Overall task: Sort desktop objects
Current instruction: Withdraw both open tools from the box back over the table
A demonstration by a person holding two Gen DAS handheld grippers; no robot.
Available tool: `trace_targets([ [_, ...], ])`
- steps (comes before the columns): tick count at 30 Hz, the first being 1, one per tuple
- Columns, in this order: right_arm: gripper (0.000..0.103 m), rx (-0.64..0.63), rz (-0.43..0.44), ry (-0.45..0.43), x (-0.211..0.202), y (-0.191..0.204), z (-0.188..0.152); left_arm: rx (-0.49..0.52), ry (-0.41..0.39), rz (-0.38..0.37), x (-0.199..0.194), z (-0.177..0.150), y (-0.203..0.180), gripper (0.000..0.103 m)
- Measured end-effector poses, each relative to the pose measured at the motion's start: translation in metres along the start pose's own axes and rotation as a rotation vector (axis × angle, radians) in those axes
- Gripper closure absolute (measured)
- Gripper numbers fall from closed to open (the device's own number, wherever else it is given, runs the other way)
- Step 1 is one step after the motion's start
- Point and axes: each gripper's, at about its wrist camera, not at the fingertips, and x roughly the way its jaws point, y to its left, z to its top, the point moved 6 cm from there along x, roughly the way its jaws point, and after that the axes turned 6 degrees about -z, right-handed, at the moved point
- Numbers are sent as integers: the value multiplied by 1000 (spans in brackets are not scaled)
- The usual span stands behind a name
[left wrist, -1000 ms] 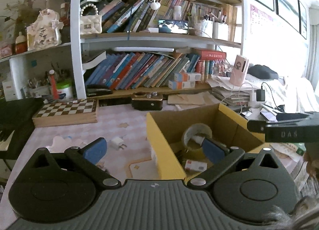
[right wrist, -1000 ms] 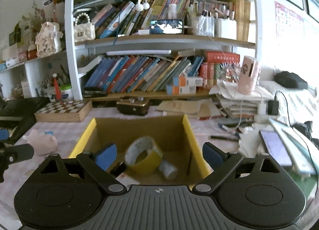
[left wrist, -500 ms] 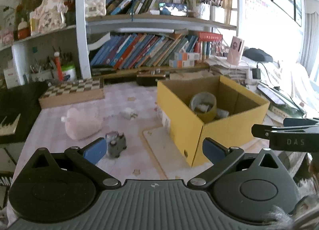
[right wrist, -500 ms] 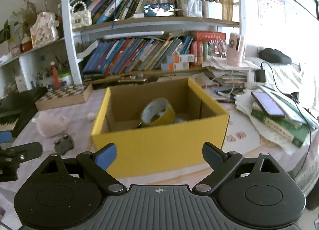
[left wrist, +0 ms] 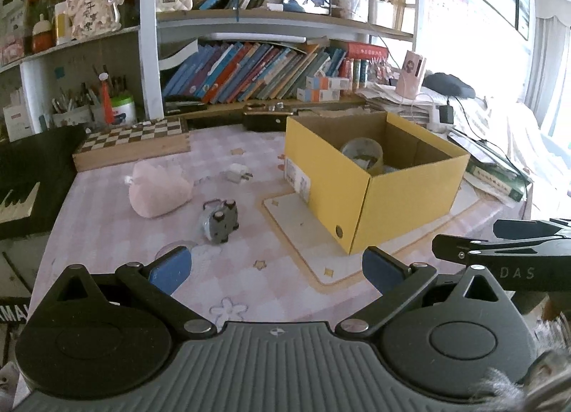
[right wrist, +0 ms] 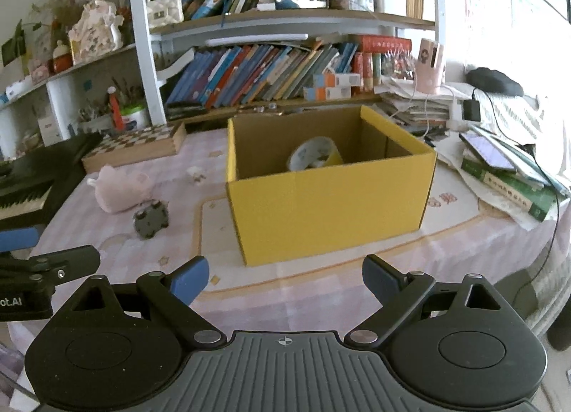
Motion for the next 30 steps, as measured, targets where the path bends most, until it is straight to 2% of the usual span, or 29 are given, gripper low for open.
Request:
trace_targets([
  [11, 8, -13, 10, 45, -14, 30, -24, -9, 35, -10, -15, -23, 21, 0],
  [30, 8, -112, 97, 82, -14, 88, -33, -81, 44, 60, -35, -41, 66, 0],
])
